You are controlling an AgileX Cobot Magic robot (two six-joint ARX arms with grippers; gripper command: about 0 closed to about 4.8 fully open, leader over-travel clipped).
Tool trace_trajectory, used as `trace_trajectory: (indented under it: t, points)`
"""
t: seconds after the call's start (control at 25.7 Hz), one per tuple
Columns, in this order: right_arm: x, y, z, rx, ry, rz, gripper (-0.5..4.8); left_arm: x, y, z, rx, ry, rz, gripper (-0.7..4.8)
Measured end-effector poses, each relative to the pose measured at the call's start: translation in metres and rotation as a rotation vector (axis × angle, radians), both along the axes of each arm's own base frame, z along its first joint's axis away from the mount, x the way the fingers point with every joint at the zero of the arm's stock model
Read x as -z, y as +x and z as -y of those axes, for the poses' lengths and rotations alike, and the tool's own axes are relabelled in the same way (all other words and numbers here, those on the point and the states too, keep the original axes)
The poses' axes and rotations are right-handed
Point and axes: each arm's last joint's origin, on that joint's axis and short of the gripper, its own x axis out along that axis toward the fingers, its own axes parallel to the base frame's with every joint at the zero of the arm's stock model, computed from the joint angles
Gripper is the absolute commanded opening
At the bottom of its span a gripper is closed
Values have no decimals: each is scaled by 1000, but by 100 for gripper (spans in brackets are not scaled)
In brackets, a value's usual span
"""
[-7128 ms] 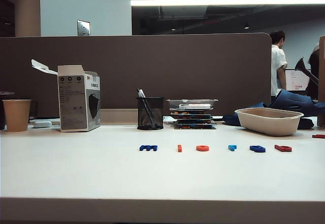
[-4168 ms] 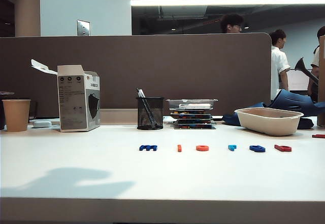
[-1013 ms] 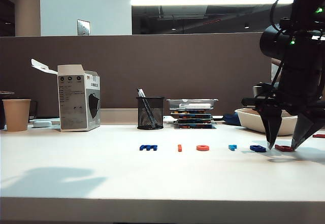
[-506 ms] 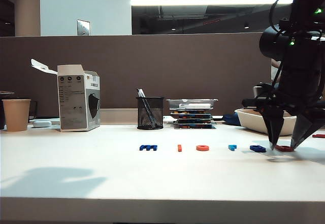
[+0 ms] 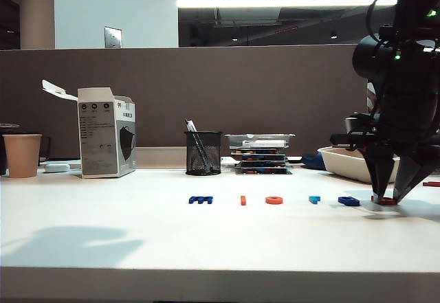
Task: Select the appropriate letters from the row of letter magnets placed on the table to arrange into the word "big".
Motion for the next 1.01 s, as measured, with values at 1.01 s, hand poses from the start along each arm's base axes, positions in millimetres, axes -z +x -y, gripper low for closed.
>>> trace_trajectory:
  t: [1.01]
  points:
    - [-9,-12,1,-10,16,-50,95,0,0,0,0,0,-1,-5]
